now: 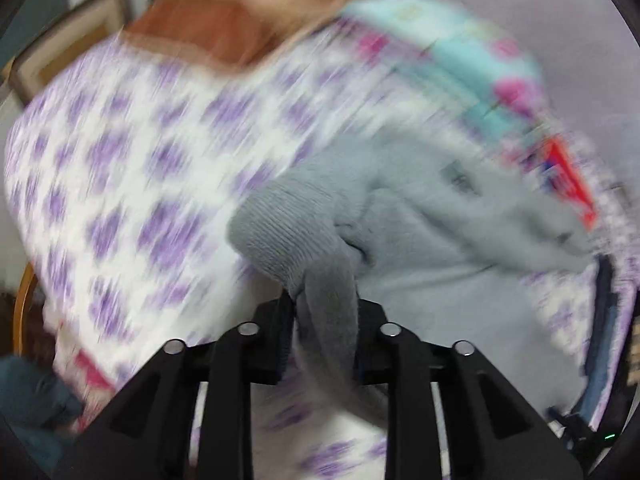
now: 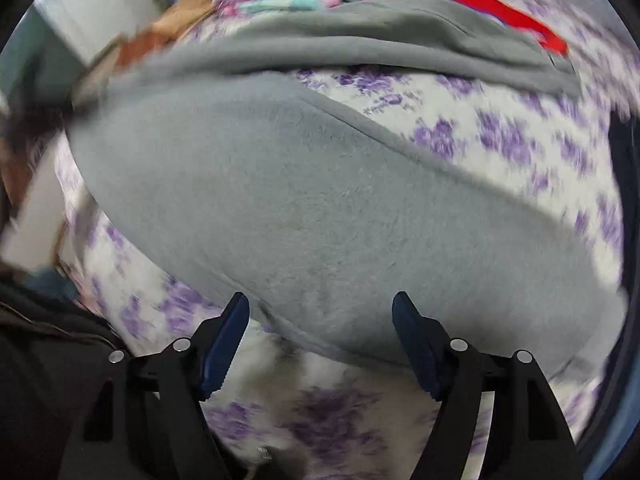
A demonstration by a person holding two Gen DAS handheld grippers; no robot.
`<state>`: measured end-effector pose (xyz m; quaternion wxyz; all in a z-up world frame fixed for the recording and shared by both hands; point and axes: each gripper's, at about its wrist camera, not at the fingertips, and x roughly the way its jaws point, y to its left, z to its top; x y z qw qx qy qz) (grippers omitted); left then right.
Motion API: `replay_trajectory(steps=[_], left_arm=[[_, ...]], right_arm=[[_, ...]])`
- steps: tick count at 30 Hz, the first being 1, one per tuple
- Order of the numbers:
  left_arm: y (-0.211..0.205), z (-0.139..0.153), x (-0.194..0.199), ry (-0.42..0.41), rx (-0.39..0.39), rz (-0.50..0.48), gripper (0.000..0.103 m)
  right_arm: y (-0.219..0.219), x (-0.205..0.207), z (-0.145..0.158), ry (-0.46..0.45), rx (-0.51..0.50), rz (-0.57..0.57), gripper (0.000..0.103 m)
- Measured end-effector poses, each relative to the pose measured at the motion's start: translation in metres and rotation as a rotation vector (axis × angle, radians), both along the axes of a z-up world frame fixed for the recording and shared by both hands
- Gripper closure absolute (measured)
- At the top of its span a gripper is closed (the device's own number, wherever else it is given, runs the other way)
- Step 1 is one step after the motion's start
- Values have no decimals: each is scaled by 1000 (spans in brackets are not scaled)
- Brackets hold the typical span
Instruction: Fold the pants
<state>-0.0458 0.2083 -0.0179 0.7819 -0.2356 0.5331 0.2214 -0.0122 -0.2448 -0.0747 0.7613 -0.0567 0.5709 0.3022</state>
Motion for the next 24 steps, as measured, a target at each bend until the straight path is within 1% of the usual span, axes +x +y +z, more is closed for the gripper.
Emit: replay_trajectory(steps=[1, 2, 3, 4, 5, 6, 7, 8, 9, 11, 12, 13, 14, 15, 17, 18, 19, 20, 22, 23, 24], left_arm=[[4, -9, -6, 21, -17, 25, 79], [6, -13, -11, 22, -14, 51, 79], [6, -11, -13, 11, 7, 52, 74], [0, -3, -11, -2, 67, 35, 72], [-5, 4, -8, -14, 124, 22, 70], [-13, 14, -4, -44, 195, -3, 59], [-15, 19, -3, -63, 225, -21, 46], [-22, 24, 1, -90, 259, -52, 42], [-27, 28, 6, -105, 278, -78, 41], [-35, 30, 14, -123, 279, -119, 40], [-38, 28, 19, -128, 266, -137, 37], [-43, 26, 22, -128, 251, -150, 32], [-47, 21, 29, -124, 222, -169, 29], [-49, 16, 33, -117, 193, -183, 27], [-56, 2, 40, -71, 148, -198, 27], [-59, -5, 41, -49, 133, -197, 27], [-62, -11, 41, -38, 121, -198, 27], [-63, -14, 40, -33, 119, -201, 27], [-66, -20, 38, -21, 120, -216, 27], [-67, -21, 37, -17, 122, -223, 27], [-67, -22, 36, -17, 121, -225, 27]], right_arm=[[-8, 1, 4, 7, 36, -33, 28], [-23, 6, 11, 2, 76, -91, 27], [-38, 12, 16, -11, 84, -140, 24], [-55, 16, 19, -35, 60, -207, 23], [-79, 23, 22, -72, -15, -311, 23], [-102, 29, 22, -104, -81, -411, 23], [-127, 34, 21, -124, -135, -520, 23], [-142, 36, 18, -126, -165, -595, 23], [-160, 37, 14, -116, -172, -678, 23], [-183, 39, 2, -82, -126, -760, 22], [-186, 43, -8, -58, -124, -770, 22], [-185, 50, -19, -37, -128, -775, 22], [-184, 56, -30, -8, -114, -783, 22], [-182, 58, -37, 15, -93, -792, 25], [-177, 61, -40, 37, -16, -787, 55], [-171, 61, -39, 58, 39, -766, 77], [-170, 63, -37, 72, 66, -746, 78], [-168, 62, -22, 30, 45, -712, 78], [-167, 55, 1, -25, 43, -679, 79], [-176, 49, 15, -42, 34, -680, 79], [-182, 47, 21, -43, 27, -682, 79]])
